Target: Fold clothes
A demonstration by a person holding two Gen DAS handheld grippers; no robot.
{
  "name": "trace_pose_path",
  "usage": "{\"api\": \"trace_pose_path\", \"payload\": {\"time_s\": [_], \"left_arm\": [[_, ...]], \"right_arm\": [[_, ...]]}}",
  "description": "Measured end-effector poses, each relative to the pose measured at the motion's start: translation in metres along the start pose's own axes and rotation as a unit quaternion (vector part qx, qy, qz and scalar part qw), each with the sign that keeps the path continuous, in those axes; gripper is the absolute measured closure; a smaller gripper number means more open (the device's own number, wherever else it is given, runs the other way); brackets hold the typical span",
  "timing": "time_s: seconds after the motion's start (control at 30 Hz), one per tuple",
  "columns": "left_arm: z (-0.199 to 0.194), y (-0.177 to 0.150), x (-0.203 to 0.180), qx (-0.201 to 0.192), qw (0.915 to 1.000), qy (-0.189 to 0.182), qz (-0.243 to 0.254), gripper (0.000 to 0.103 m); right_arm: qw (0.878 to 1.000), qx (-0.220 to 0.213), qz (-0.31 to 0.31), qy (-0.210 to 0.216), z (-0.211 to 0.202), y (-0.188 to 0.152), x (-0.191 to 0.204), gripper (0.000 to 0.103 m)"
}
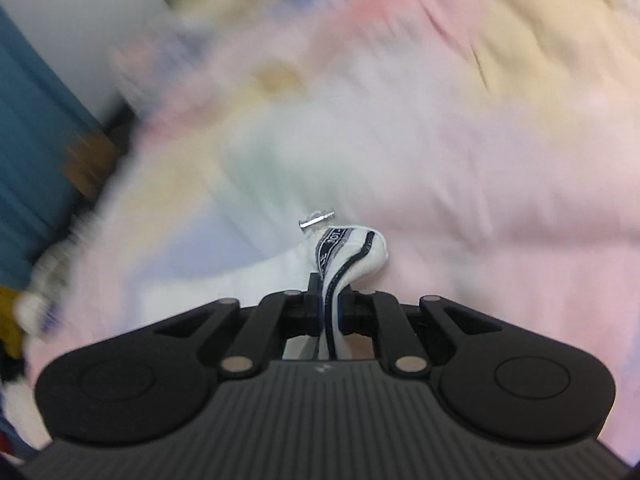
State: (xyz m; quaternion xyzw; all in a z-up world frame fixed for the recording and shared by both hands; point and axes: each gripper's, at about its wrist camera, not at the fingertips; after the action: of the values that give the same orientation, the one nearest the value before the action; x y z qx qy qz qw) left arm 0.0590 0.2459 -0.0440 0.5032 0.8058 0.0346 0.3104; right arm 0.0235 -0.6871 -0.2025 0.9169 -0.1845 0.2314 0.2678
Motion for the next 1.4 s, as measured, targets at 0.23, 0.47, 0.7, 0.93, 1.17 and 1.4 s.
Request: {"api": "trace_pose_path", "payload": {"time_s": [0.23,0.47,0.7,0.93,1.17,1.4], "left_arm": [[-0.013,0.002,-0.008,-0.008,0.9994,0.015,0.03,0.076],[-0.067,-0.014,-0.03,-0.155,0.9791,0.034,0.128,0.03],[-0.058,-0.031,-0.113,-0.218,0.9345,0.029,0.28,0.015],[0.035,-0.048,-0.24,-0.173,0.8962,-0.03,0.407,0.016],[0.15,-0.072,-0.365,-0.158,0.8462,-0.056,0.506,0.013],[0.287,-0.09,-0.447,-0.105,0.8306,0.041,0.545,0.014]], "right_arm": [[1.0,-0.005,-0.003,-0.007,-0.002,0.002,0.008,0.089],[0.992,-0.115,-0.05,0.018,-0.04,-0.003,0.026,0.027],[0.972,-0.12,-0.142,0.142,-0.084,-0.028,0.057,0.027],[0.926,0.028,-0.278,0.255,-0.104,-0.103,0.086,0.029],[0.886,0.104,-0.337,0.299,-0.112,-0.161,0.096,0.029],[0.895,0.125,-0.32,0.285,-0.086,-0.166,0.098,0.029]]}}
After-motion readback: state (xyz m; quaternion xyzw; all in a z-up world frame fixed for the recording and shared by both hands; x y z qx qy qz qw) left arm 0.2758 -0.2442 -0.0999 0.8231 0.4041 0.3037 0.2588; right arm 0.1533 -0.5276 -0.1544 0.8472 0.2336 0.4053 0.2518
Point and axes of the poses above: each gripper's, at about its wrist camera, not at the fingertips, and z roughly the way its jaws point, x to its left, y to its top, and after that the axes turned 11 degrees about z, right-handed
